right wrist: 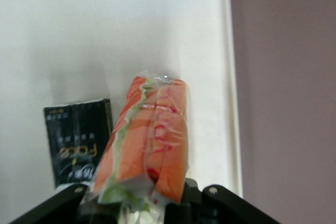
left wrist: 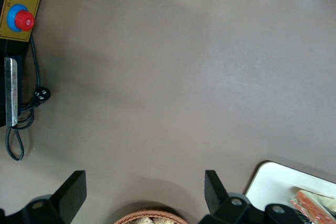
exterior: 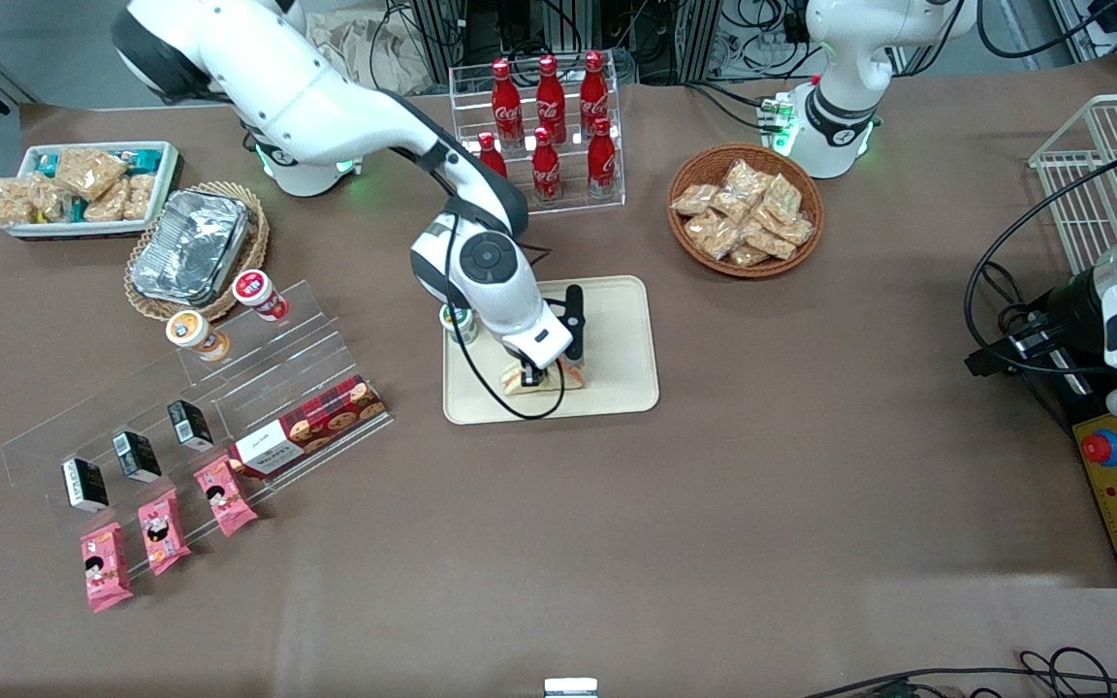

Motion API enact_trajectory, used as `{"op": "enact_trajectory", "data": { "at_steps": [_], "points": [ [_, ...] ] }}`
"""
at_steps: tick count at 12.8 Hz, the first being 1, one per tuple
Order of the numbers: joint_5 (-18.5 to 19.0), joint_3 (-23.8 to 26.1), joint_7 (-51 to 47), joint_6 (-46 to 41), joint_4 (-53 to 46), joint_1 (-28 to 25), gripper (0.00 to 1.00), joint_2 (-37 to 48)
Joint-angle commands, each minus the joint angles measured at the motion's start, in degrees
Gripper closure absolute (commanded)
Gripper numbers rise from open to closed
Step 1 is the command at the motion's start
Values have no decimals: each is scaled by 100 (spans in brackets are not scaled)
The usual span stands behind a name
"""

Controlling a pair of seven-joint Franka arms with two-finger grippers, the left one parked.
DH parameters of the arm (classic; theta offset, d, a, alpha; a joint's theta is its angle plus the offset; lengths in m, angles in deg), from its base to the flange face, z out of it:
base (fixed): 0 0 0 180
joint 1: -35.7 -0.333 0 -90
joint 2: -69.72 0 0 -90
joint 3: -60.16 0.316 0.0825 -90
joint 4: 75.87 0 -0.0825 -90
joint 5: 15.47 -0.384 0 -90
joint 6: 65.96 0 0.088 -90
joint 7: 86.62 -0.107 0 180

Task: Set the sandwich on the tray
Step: 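Lower the sandwich onto the tray beside the black packet and open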

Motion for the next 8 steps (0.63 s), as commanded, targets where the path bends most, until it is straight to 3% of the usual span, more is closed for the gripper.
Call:
{"op": "enact_trajectory", "data": {
  "at_steps": [1,2,3,8],
  "points": [
    [221,-188,-72,0,-372,-191,100,-266],
    [221,-294,-63,26,-372,-227,36,-266],
    [264,-347,-54,122,-372,-227,1,-266],
    [195,-339,-63,-87,-303,-61,1,180]
  ]
}}
